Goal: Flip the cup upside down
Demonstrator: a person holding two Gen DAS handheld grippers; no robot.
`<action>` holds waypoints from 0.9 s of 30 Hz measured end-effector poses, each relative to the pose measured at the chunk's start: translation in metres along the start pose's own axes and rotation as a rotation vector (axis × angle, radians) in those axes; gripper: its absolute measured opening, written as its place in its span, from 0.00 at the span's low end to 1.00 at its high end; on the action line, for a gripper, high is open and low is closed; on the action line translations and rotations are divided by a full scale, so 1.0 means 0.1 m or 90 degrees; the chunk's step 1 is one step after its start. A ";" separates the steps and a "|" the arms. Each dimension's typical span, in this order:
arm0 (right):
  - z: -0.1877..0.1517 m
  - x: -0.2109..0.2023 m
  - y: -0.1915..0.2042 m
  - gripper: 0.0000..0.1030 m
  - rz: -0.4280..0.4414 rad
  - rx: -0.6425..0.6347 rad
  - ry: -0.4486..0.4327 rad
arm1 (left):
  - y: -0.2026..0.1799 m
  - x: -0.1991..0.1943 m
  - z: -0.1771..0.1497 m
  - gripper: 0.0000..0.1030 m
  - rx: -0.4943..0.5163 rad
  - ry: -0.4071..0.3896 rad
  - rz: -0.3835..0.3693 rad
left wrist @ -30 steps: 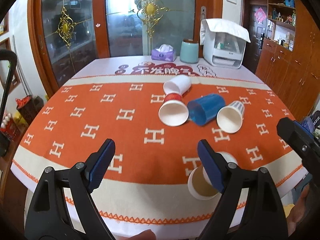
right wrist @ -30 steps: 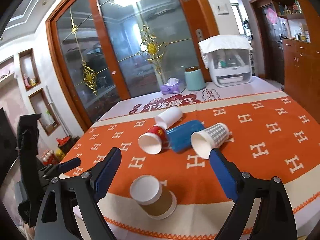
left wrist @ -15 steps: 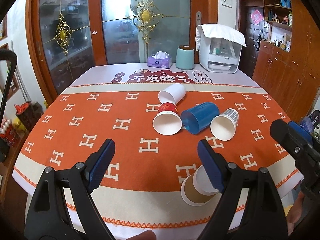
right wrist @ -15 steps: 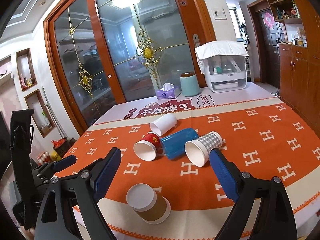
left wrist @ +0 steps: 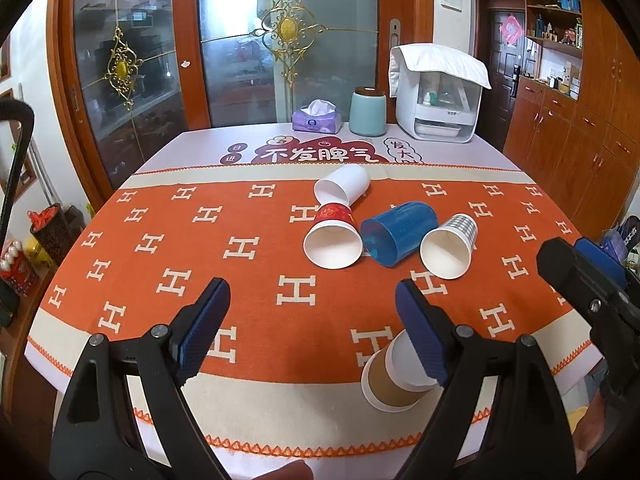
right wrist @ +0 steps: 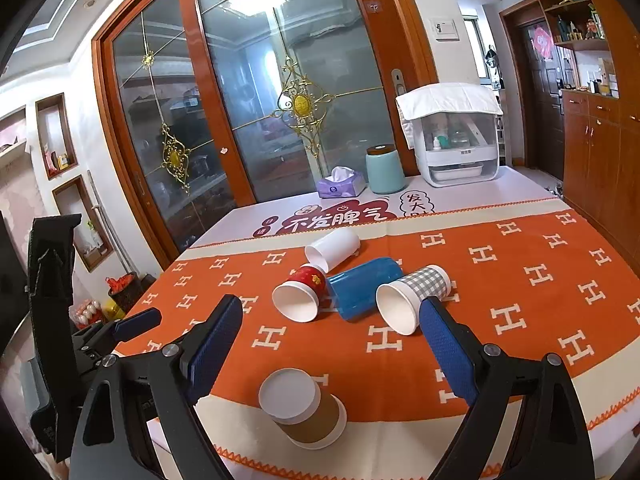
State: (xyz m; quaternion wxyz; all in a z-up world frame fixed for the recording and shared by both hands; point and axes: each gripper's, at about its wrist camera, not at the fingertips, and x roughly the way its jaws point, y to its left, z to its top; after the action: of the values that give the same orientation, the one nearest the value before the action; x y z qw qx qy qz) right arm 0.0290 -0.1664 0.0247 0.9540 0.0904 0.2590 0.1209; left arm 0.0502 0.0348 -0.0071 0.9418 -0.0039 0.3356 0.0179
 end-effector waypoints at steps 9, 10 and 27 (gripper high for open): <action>-0.01 0.04 0.04 0.88 0.000 -0.005 0.004 | 0.05 0.06 0.00 0.80 -0.004 0.011 -0.003; -0.01 0.03 0.04 0.88 0.000 -0.005 0.003 | 0.06 0.06 0.00 0.80 -0.004 0.012 -0.003; 0.00 0.13 0.12 0.88 0.005 -0.015 0.010 | 0.08 0.08 0.00 0.80 -0.004 0.013 -0.004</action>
State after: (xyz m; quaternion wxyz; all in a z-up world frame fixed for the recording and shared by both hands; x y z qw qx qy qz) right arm 0.0373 -0.1515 0.0216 0.9523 0.0795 0.2650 0.1287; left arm 0.0559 0.0430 -0.0117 0.9384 -0.0080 0.3452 0.0157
